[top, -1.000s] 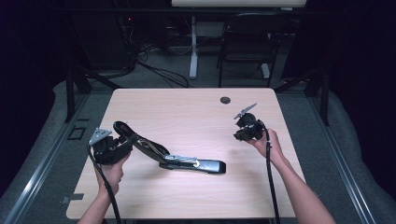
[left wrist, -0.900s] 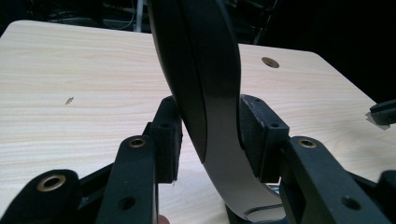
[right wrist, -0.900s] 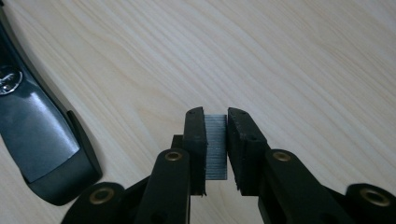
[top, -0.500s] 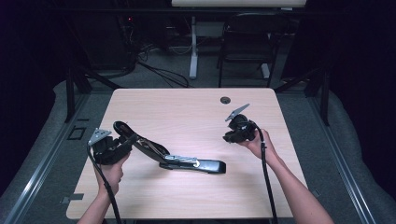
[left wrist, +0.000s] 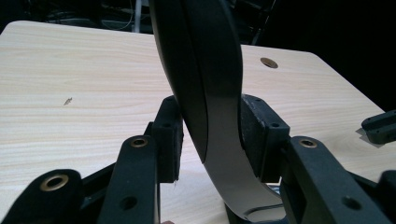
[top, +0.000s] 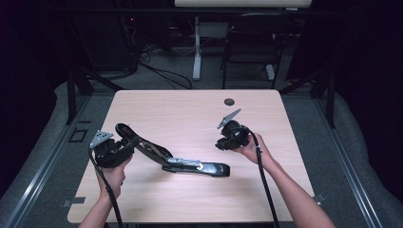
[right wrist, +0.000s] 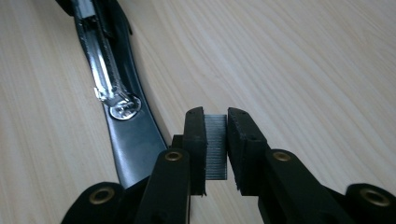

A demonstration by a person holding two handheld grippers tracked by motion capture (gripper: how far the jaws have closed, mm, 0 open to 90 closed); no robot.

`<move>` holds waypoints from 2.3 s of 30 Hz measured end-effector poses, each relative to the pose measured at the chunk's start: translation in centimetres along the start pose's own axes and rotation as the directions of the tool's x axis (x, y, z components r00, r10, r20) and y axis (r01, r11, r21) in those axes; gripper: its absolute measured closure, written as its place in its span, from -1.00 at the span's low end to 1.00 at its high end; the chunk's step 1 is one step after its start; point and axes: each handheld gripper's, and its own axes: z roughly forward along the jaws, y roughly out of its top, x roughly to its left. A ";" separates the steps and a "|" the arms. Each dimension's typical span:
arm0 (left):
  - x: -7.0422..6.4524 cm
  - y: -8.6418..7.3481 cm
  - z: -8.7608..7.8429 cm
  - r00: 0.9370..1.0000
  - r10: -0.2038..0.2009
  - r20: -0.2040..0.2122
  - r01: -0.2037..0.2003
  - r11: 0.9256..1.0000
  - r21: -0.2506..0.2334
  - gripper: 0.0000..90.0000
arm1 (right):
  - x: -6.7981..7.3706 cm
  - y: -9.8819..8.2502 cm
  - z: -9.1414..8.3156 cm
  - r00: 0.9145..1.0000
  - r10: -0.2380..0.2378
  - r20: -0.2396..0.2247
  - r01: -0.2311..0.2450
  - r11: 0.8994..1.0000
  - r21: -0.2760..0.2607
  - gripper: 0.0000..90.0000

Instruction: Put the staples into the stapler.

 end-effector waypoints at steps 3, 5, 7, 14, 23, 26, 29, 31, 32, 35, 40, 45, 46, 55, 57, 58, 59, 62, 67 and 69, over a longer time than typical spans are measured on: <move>0.1 0.0 0.0 1.000 0.005 0.003 -0.005 1.000 0.004 0.36 | 0.7 0.5 0.4 1.000 -0.013 -0.029 0.013 1.000 -0.004 0.74; 0.1 0.0 0.0 1.000 0.002 0.005 -0.003 1.000 0.001 0.36 | 0.9 0.7 0.6 0.999 -0.021 -0.043 0.021 1.000 -0.012 0.74; 0.1 0.0 0.0 1.000 0.003 0.005 -0.003 1.000 0.000 0.36 | 1.1 0.8 0.7 0.998 -0.025 -0.057 0.024 1.000 -0.016 0.74; 0.1 0.0 0.0 1.000 0.004 0.006 -0.004 1.000 0.000 0.36 | 1.9 1.5 0.9 0.995 -0.054 -0.083 0.052 0.998 -0.030 0.74; 0.1 0.0 -0.1 1.000 0.005 0.006 -0.005 1.000 0.005 0.36 | 3.3 2.3 1.5 0.988 -0.106 -0.115 0.103 0.994 -0.035 0.74; 0.1 0.0 -0.1 1.000 0.004 0.006 -0.004 1.000 0.005 0.36 | 3.6 2.5 1.7 0.985 -0.113 -0.129 0.108 0.993 -0.041 0.74; 0.1 0.0 -0.1 1.000 0.005 0.007 -0.005 1.000 0.006 0.36 | 3.9 2.7 1.8 0.982 -0.126 -0.141 0.118 0.991 -0.065 0.74; 0.1 0.0 -0.1 1.000 0.005 0.008 -0.005 1.000 0.006 0.36 | 4.1 2.8 1.9 0.980 -0.136 -0.144 0.125 0.989 -0.081 0.74; 0.1 0.0 -0.1 1.000 0.004 0.008 -0.004 1.000 0.006 0.36 | 4.2 2.9 1.9 0.980 -0.136 -0.148 0.125 0.989 -0.083 0.74; 0.1 0.0 -0.1 1.000 0.004 0.009 -0.004 1.000 0.006 0.36 | 4.4 3.0 2.2 0.977 -0.146 -0.154 0.133 0.987 -0.091 0.74; 0.1 0.0 -0.1 1.000 0.005 0.009 -0.005 1.000 0.006 0.36 | 4.7 3.0 2.9 0.973 -0.155 -0.169 0.141 0.986 -0.087 0.74; 0.1 0.0 -0.1 1.000 0.004 0.010 -0.004 1.000 0.007 0.36 | 5.1 3.0 3.7 0.970 -0.173 -0.174 0.163 0.984 -0.070 0.74; 0.2 0.0 -0.1 1.000 0.004 0.011 -0.004 1.000 0.007 0.36 | 5.1 3.0 3.8 0.969 -0.172 -0.177 0.162 0.984 -0.068 0.74; 0.2 0.0 -0.1 1.000 0.004 0.012 -0.005 1.000 0.008 0.36 | 5.3 2.9 4.6 0.965 -0.190 -0.181 0.181 0.981 -0.065 0.74; 0.2 0.0 -0.1 1.000 0.005 0.012 -0.005 1.000 0.008 0.36 | 5.4 2.9 4.7 0.965 -0.193 -0.179 0.185 0.981 -0.062 0.74; 0.2 0.0 -0.1 1.000 0.005 0.012 -0.006 1.000 0.008 0.36 | 5.4 2.9 4.7 0.964 -0.200 -0.178 0.192 0.980 -0.059 0.74; 0.2 0.0 -0.1 1.000 0.006 0.012 -0.006 1.000 0.009 0.36 | 5.4 2.9 4.8 0.963 -0.201 -0.177 0.194 0.979 -0.058 0.74; 0.2 0.0 -0.1 1.000 0.006 0.012 -0.006 1.000 0.008 0.36 | 5.4 2.9 4.9 0.963 -0.203 -0.177 0.194 0.979 -0.064 0.74; 0.2 0.0 -0.1 1.000 0.007 0.013 -0.008 1.000 0.009 0.36 | 5.3 2.7 5.1 0.963 -0.205 -0.177 0.199 0.979 -0.054 0.74; 0.2 0.0 -0.1 1.000 0.008 0.012 -0.008 1.000 0.009 0.35 | 5.3 2.7 5.1 0.961 -0.211 -0.177 0.204 0.977 -0.056 0.74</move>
